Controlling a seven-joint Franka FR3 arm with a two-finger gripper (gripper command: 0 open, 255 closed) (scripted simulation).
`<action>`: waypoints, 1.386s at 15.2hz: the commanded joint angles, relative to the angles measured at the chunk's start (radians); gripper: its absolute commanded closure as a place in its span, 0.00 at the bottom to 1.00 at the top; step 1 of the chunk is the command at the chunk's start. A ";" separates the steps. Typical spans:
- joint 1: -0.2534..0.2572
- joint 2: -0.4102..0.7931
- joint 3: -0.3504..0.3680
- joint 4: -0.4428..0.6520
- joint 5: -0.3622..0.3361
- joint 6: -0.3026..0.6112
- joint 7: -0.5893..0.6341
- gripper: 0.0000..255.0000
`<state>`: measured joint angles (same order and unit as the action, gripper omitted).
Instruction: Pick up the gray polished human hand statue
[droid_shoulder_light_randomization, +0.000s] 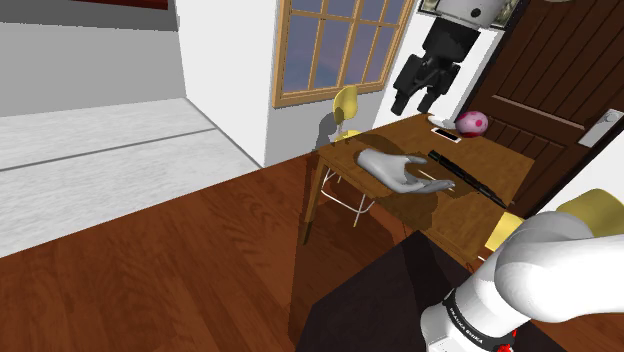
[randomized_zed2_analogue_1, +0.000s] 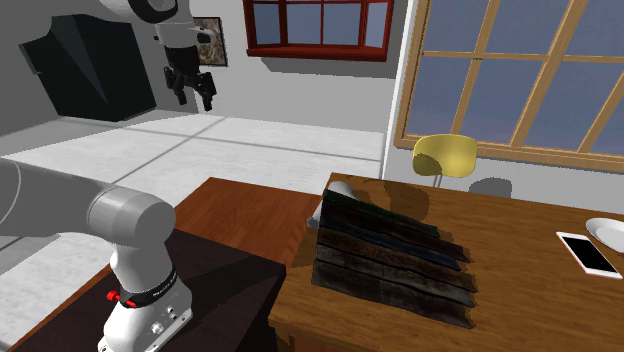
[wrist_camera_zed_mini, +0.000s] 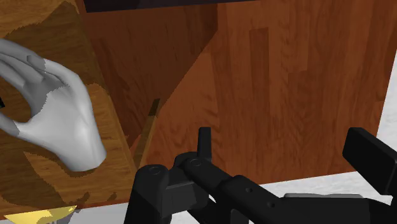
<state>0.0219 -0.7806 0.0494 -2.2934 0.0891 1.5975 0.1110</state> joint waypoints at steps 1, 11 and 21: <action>0.000 0.000 0.000 0.000 0.000 0.000 0.000 0.00; -0.052 0.074 -0.172 -0.125 -0.149 0.145 -0.249 0.00; -0.105 0.279 -0.346 -0.131 -0.277 0.331 -0.485 0.00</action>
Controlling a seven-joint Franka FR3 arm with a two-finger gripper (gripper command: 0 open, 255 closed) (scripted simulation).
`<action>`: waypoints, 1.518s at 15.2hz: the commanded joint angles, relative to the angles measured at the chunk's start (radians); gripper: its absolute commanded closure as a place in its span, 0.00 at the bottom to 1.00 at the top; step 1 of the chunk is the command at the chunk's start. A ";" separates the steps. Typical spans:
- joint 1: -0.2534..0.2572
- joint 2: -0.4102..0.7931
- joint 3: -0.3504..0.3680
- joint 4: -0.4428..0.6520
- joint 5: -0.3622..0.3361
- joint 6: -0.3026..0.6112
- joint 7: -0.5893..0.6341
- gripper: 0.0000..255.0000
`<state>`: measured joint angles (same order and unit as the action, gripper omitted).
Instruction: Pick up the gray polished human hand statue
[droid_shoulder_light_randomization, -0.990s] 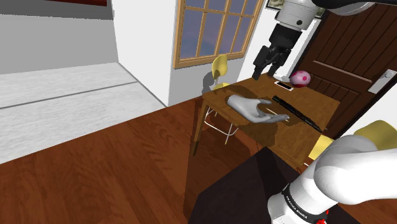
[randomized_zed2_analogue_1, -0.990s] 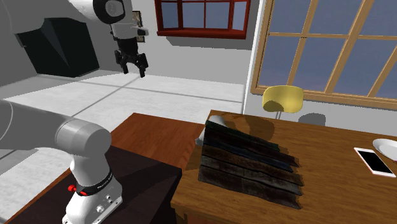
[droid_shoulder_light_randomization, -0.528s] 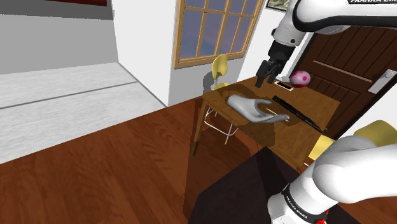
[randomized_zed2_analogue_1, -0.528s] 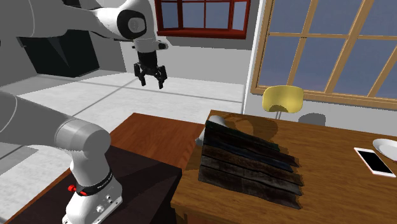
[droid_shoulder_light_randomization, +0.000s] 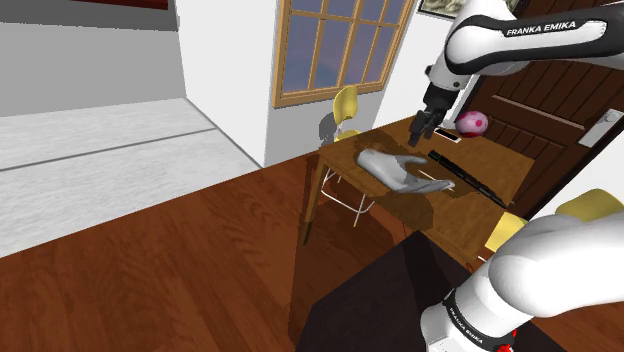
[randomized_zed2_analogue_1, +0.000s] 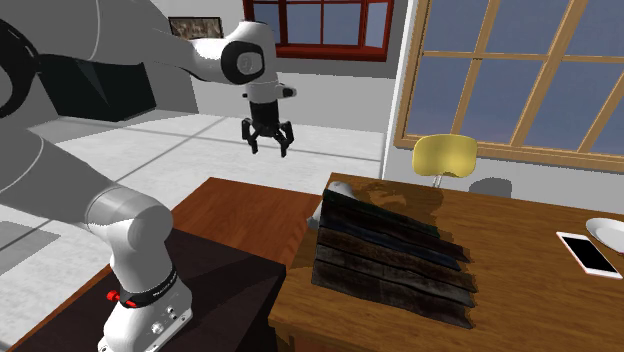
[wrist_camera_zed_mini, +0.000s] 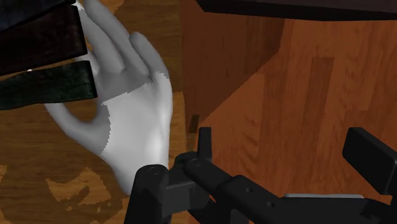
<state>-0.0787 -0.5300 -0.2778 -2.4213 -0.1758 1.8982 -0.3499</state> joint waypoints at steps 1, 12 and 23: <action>-0.008 0.056 -0.036 0.004 -0.021 0.049 -0.048 0.00; -0.039 0.418 -0.205 0.155 -0.024 0.251 -0.322 0.00; -0.150 0.853 -0.247 0.456 0.139 0.364 -0.623 0.00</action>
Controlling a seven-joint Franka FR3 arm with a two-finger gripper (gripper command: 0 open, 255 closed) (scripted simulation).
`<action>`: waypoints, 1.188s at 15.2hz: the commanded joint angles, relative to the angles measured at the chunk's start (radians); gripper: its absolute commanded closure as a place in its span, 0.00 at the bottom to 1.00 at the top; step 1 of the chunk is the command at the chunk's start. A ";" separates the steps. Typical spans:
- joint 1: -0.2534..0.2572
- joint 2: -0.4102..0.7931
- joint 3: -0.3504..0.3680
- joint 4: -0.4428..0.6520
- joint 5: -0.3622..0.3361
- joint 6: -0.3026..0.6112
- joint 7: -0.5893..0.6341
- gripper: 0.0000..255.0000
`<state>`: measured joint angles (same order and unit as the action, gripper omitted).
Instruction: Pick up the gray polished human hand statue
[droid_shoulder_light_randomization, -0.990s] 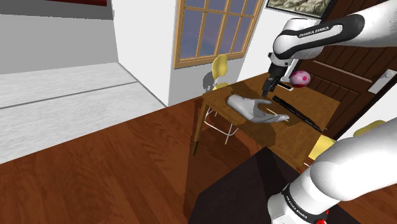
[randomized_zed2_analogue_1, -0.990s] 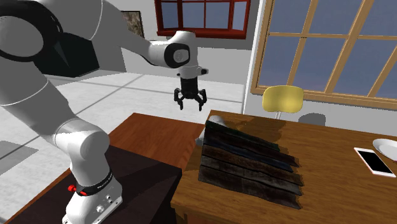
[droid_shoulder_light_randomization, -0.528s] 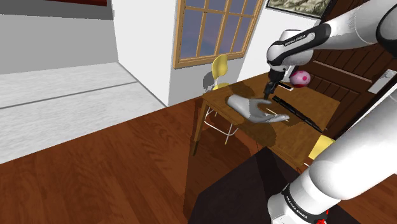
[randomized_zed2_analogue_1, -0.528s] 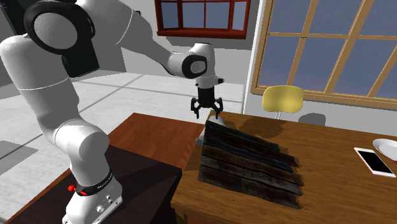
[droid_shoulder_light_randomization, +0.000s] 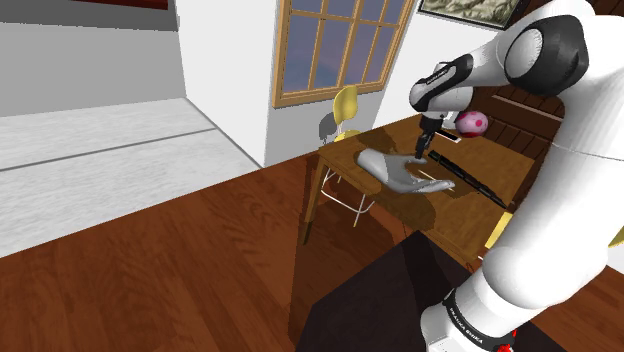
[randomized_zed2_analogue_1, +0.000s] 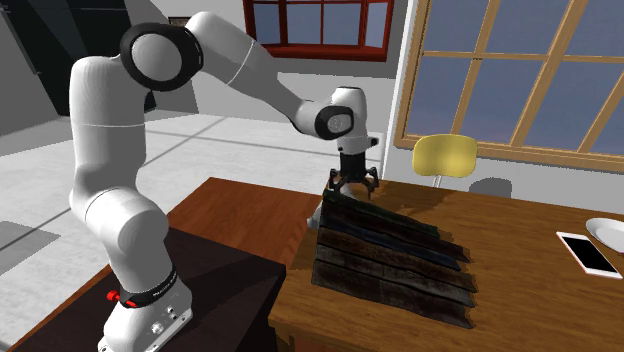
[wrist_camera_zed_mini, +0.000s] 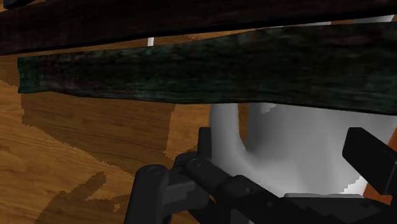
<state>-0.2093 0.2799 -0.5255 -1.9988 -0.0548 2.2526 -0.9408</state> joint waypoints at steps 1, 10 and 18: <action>-0.036 0.083 0.006 0.069 0.032 0.012 -0.055 0.00; -0.070 0.182 0.032 0.081 0.072 0.094 -0.080 0.00; -0.072 0.184 0.032 0.082 0.073 0.095 -0.081 1.00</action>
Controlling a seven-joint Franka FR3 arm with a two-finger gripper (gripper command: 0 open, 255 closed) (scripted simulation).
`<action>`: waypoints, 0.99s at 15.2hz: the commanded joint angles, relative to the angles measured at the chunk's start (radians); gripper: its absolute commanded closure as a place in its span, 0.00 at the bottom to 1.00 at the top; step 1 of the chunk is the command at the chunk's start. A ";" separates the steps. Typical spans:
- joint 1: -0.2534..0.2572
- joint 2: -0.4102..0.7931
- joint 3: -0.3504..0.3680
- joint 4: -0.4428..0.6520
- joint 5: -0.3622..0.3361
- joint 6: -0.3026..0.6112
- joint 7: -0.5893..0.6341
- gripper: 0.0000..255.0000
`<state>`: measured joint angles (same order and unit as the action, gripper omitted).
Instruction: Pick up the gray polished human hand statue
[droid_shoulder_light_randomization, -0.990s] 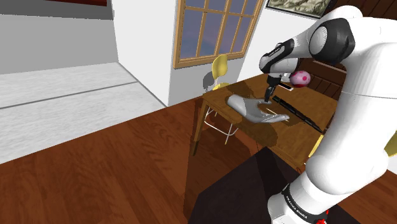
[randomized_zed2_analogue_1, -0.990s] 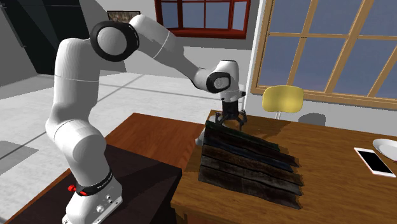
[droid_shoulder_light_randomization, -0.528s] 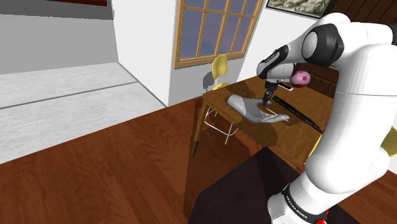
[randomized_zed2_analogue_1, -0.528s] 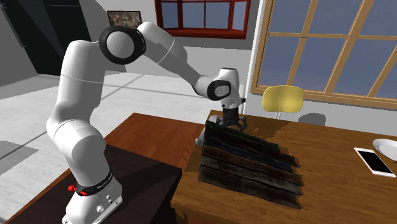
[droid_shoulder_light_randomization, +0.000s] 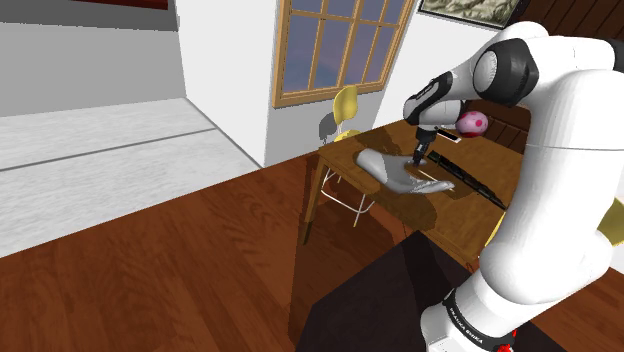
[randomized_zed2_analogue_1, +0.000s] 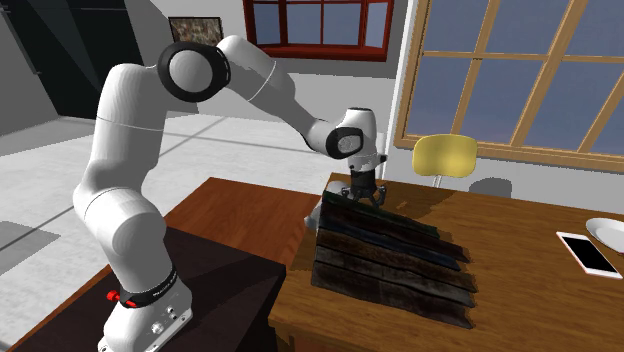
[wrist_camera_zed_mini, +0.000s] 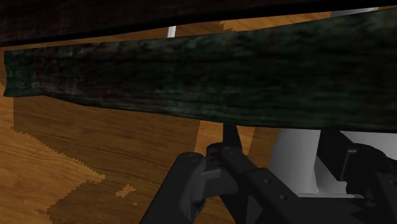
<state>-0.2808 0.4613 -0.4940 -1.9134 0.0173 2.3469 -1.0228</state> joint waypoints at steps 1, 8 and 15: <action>0.000 0.003 0.001 -0.002 0.001 0.000 0.001 1.00; 0.010 -0.034 -0.011 0.005 -0.016 -0.042 0.005 1.00; 0.024 -0.089 -0.026 0.032 -0.041 -0.119 0.010 1.00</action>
<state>-0.2574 0.3791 -0.5174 -1.8925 -0.0211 2.2408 -1.0124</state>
